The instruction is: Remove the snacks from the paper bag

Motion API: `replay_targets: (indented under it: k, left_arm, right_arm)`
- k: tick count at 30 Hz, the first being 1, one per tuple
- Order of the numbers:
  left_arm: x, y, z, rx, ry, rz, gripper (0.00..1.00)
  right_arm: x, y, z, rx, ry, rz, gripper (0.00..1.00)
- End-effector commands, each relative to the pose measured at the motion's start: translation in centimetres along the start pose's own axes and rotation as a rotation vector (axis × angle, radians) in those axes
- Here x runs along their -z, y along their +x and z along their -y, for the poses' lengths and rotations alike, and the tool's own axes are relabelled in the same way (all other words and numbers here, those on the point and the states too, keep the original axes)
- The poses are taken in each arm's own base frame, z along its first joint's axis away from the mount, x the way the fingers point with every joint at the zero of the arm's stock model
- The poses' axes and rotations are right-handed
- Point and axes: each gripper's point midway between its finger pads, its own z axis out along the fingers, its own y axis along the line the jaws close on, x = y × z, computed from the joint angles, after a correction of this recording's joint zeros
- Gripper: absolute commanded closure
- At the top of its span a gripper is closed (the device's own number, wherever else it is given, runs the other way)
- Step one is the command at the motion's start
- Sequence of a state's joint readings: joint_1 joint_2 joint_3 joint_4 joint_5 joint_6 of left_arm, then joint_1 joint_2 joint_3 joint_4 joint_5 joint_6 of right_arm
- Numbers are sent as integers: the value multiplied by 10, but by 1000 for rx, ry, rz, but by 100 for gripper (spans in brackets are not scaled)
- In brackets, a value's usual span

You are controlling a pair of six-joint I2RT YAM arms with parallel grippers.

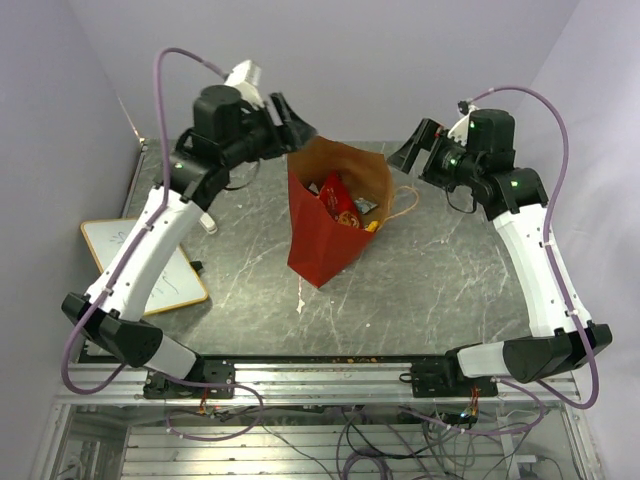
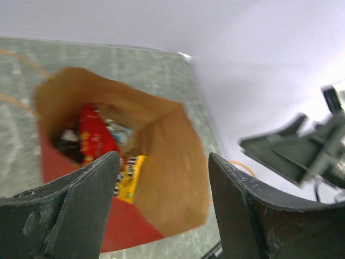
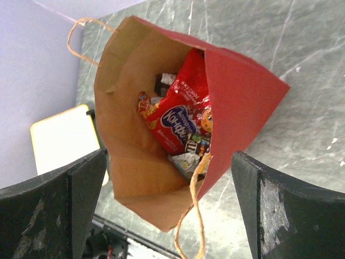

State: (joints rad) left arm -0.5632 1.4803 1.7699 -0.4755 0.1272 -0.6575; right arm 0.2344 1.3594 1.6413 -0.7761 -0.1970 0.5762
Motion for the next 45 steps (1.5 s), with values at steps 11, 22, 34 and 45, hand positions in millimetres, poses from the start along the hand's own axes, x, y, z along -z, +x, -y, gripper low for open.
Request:
replay_targets:
  k: [11, 22, 34, 45]
  left_arm:
    - [-40, -22, -162, 299, -306, -21, 17]
    - [-119, -17, -203, 390, -241, -75, 33]
    - [-123, -35, -185, 349, -144, -45, 68]
    - [-102, -77, -153, 302, -31, 40, 93]
  right_arm:
    - [3, 66, -6, -170, -105, -241, 6]
    - [8, 73, -14, -189, -166, -245, 15]
    - [6, 71, -15, -179, -183, -231, 28]
    - [2, 59, -27, -78, -249, -230, 67]
